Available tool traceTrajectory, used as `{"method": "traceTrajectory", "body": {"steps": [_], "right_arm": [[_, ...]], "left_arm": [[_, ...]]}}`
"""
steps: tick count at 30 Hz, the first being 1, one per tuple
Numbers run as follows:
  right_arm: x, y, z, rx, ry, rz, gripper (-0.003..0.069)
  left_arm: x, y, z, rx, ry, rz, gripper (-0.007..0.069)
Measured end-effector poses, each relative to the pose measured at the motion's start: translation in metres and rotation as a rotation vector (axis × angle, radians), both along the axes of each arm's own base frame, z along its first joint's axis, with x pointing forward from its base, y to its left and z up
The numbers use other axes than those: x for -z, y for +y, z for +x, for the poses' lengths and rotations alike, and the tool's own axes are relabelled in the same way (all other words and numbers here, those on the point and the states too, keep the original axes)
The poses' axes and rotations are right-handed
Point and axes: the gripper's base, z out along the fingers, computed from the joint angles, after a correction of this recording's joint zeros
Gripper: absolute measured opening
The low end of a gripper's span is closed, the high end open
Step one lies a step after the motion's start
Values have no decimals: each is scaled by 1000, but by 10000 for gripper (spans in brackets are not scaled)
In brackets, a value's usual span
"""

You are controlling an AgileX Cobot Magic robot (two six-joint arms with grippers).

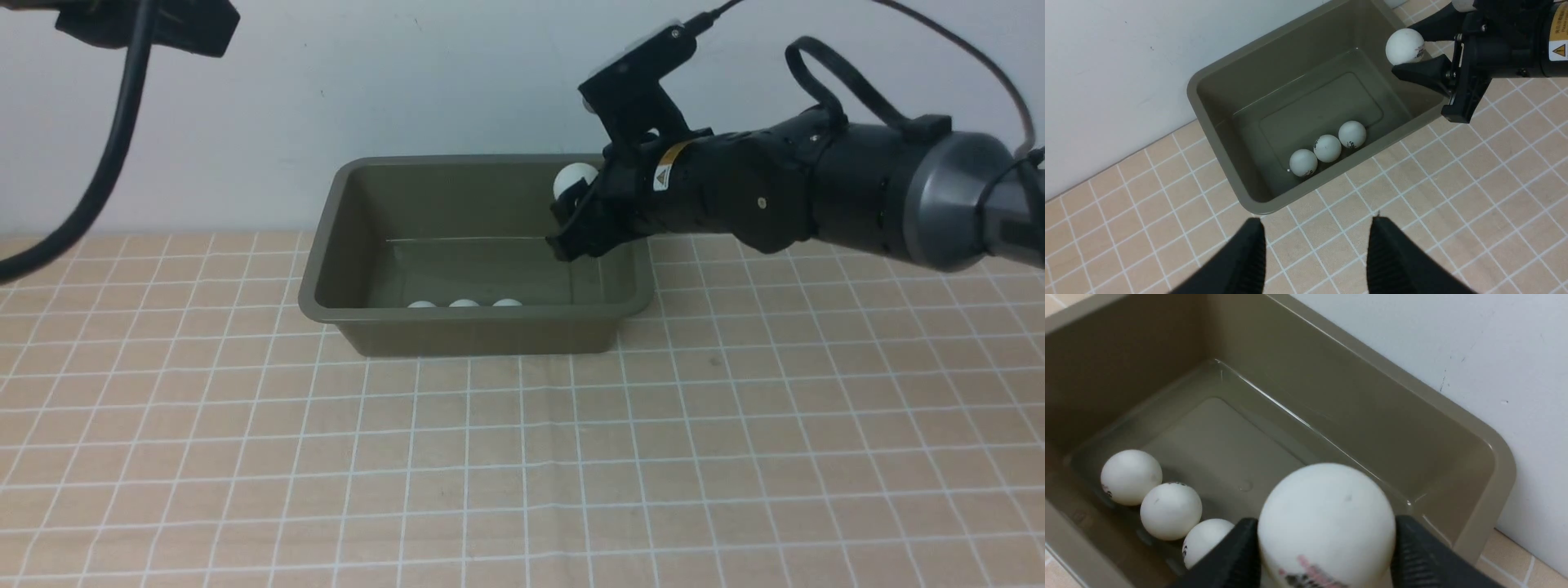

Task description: Put the table tennis balls into the box on the light coffee tablecloth.

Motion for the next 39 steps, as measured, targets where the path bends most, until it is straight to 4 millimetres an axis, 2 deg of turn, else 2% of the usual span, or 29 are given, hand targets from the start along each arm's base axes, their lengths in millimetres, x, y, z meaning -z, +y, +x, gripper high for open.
{"method": "traceTrajectory", "body": {"steps": [5,9,12,13,16,20,22,27,29,30,32,33,34,35,36,39], "right_arm": [[-2,0,0,0,-11,6,498],[-20,-3,-5,0,-46,25,507],[-57,-11,-16,1,-124,59,507],[-79,-18,-25,3,-166,76,509],[-127,-39,-48,22,-248,111,509],[-182,-74,-89,60,-322,142,509],[-204,-91,-115,76,-337,134,509],[-238,-130,-184,111,-346,40,491],[-245,-147,-213,133,-356,7,478],[-245,-152,-222,137,-362,4,476],[-239,-166,-250,148,-349,-7,461],[-233,-171,-261,148,-340,-6,455],[-233,-171,-261,148,-338,-6,454],[-216,-177,-276,143,-319,-4,447],[-208,-179,-280,140,-308,-4,444],[-164,-181,-294,130,-233,40,440]], "left_arm": [[0,-2,-1,15,5,-19,277],[0,-3,-1,25,7,-29,277],[0,-3,-1,26,7,-29,277],[0,-4,-1,28,9,-32,277],[2,-6,2,40,22,-41,277],[13,-16,16,83,72,-70,277],[20,-21,25,113,99,-81,277],[35,-31,42,183,145,-89,277],[39,-34,46,203,156,-92,277],[40,-35,47,206,158,-95,277],[42,-37,49,222,166,-110,277],[43,-38,50,228,168,-114,277],[43,-38,50,231,169,-117,277],[43,-40,50,246,168,-124,277],[42,-40,50,254,167,-128,277],[42,-43,49,275,168,-149,277]]}}
